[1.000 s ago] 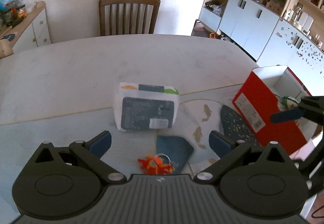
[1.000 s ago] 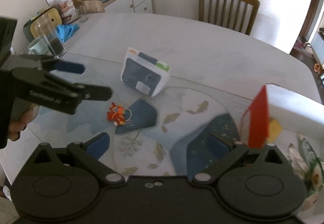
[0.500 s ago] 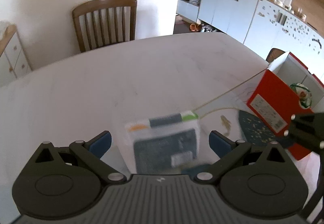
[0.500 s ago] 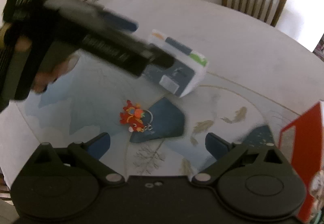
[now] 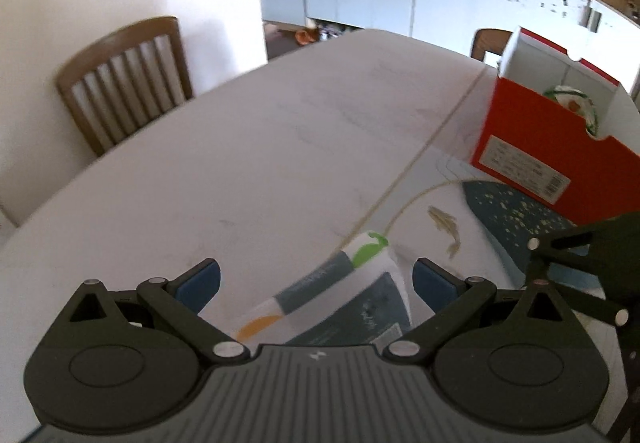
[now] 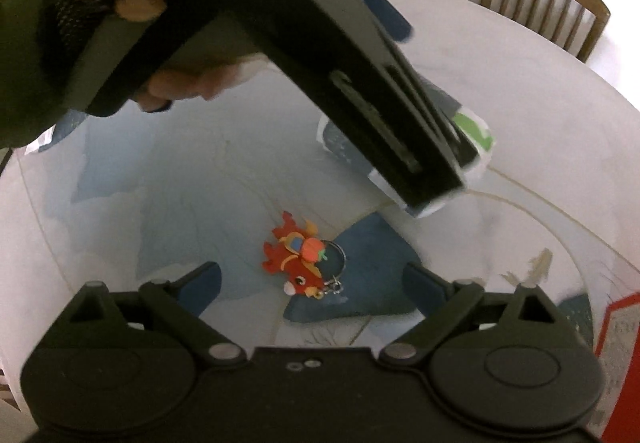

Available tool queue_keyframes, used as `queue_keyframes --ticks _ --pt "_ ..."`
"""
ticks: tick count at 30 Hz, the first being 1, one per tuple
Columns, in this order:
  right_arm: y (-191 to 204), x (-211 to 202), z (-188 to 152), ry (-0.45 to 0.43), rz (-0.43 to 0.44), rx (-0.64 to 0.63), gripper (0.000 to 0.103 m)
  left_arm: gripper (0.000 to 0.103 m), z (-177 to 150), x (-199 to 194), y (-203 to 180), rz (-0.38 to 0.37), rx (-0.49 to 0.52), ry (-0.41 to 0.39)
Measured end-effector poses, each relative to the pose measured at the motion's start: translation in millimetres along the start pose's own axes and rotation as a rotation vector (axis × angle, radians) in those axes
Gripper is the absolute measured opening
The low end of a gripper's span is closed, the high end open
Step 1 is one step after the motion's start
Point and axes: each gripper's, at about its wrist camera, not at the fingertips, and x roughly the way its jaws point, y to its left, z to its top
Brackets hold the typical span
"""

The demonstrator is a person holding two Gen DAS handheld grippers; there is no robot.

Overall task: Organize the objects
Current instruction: 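Grasp the white-green paper tissue pack with the left tool while the right tool grasps the red dragon keychain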

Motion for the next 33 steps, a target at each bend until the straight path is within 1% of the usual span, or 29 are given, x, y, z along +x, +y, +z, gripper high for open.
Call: queue_keyframes --ticks 2,10,19,22,25,28,29,30,31,32,33 --pt "1.3 4.5 0.7 0.004 0.007 -0.006 0.095 0.103 -2.2 7.4 -0.3 -0.016 -0.002 0.010" --pt "3.6 15.0 0.8 0.005 0.006 -0.013 0.094 0.103 -18.7 25.4 5.5 -0.019 -0.040 0.070" --pt "8.5 26.2 5.5 0.025 -0.027 -0.034 0.083 0.103 -28.3 26.5 11.8 0.017 -0.097 0.069" --pt "12.6 28.0 5.4 0.025 -0.042 -0.053 0.081 0.102 -29.3 26.7 12.5 0.024 -0.109 0.070" --pt "18.1 29.9 5.7 0.020 -0.067 -0.076 0.077 0.090 -30.0 25.6 13.1 0.027 -0.126 0.073" --pt "21.1 30.1 5.9 0.016 -0.074 -0.070 0.075 0.077 -30.6 22.8 12.1 0.032 -0.141 0.069" --pt "22.1 29.6 5.4 0.013 -0.075 -0.068 0.071 0.070 -30.9 21.8 11.8 0.032 -0.145 0.068" --pt "23.3 28.8 4.9 0.009 -0.076 -0.068 0.066 0.066 -31.2 20.4 11.6 0.032 -0.152 0.067" --pt "24.2 27.9 4.7 0.006 -0.076 -0.069 0.062 0.064 -31.4 19.3 11.3 0.032 -0.158 0.067" --pt "24.7 26.6 4.7 0.001 -0.076 -0.068 0.053 0.061 -31.5 18.5 10.6 0.034 -0.163 0.067" --pt "24.7 25.7 5.0 0.000 -0.079 -0.065 0.049 0.058 -31.7 17.6 10.0 0.035 -0.169 0.068"
